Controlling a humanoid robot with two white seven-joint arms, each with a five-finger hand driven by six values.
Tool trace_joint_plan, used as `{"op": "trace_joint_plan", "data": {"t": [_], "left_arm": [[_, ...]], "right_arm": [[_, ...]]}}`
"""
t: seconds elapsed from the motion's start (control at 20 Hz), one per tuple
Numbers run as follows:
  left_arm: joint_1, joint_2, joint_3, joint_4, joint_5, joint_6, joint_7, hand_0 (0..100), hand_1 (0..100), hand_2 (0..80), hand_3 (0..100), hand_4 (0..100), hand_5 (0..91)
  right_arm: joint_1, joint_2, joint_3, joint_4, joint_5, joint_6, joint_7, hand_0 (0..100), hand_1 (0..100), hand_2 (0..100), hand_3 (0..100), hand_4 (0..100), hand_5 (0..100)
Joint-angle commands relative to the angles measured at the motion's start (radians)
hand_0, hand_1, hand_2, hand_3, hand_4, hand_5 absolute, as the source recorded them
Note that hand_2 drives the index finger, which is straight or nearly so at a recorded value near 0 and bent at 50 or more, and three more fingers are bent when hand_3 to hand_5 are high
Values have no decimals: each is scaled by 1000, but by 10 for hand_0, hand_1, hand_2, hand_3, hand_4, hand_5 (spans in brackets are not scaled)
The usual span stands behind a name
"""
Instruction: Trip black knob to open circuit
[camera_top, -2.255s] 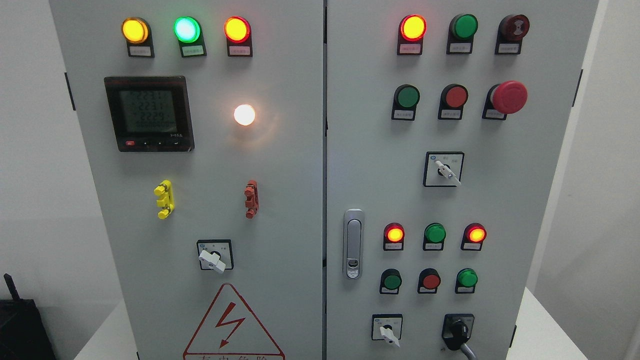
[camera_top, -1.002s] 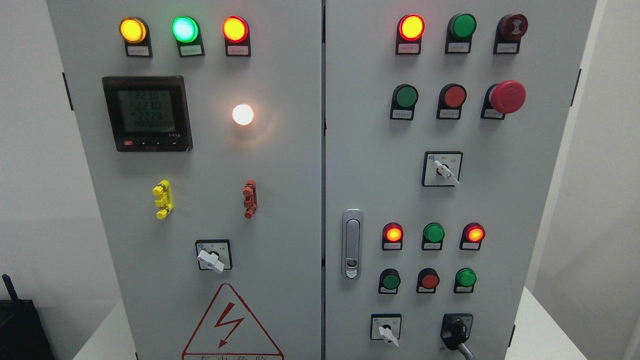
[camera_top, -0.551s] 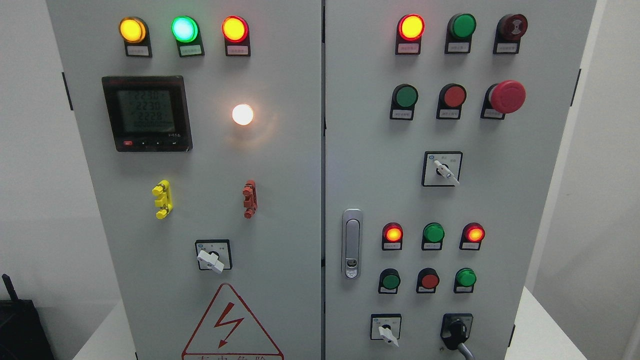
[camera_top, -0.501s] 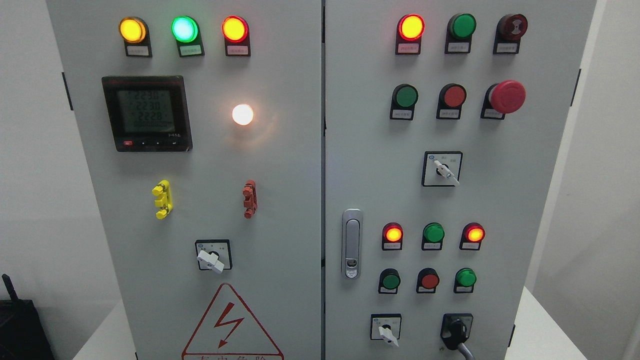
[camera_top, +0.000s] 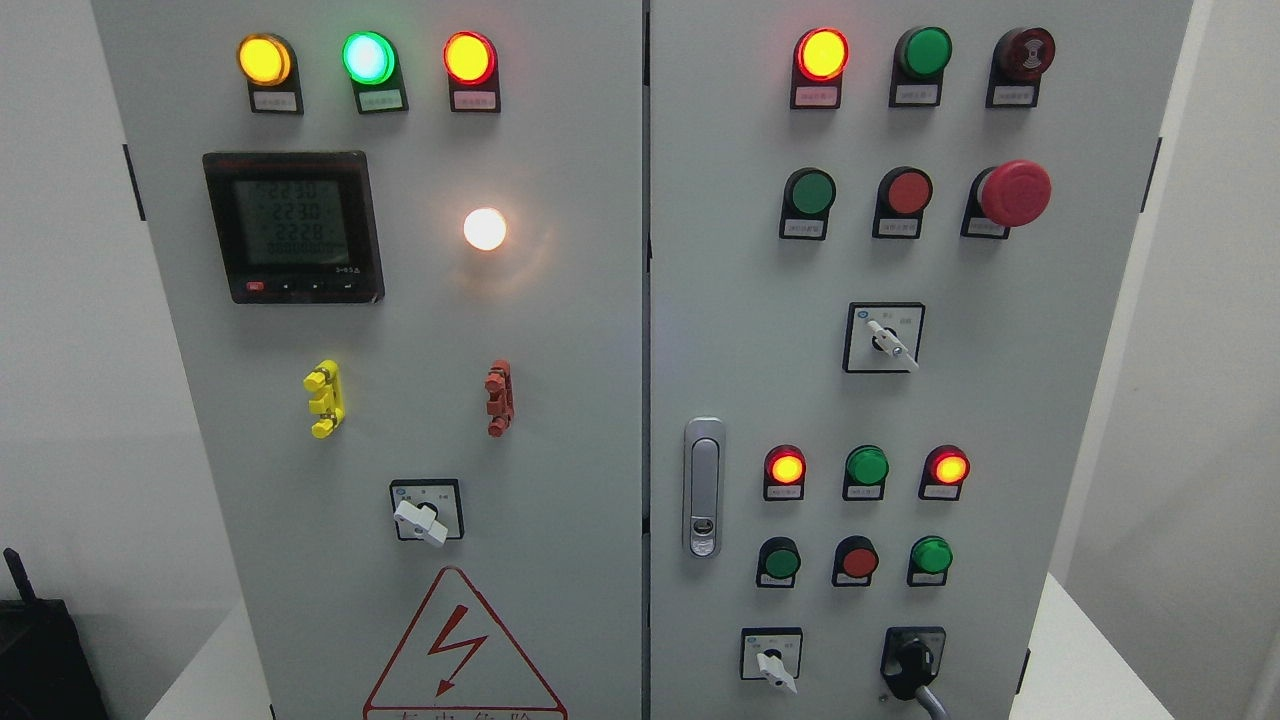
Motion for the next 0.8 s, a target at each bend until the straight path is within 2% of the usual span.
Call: {"op": "trace_joint_plan", "data": {"t": [0.0, 0.75], "left_arm": [[0, 0, 0, -25, 0, -1, 0, 120, 389, 0, 0, 0, 0], [0, 0, 1, -25, 0, 1, 0, 120, 389, 0, 0, 0, 0]], "right_arm": [[3, 34, 1, -6, 0, -2, 16, 0, 33, 55, 1000, 951, 895], [2, 35, 3, -4, -2, 0, 17, 0, 29, 59, 1000, 953, 897]]}}
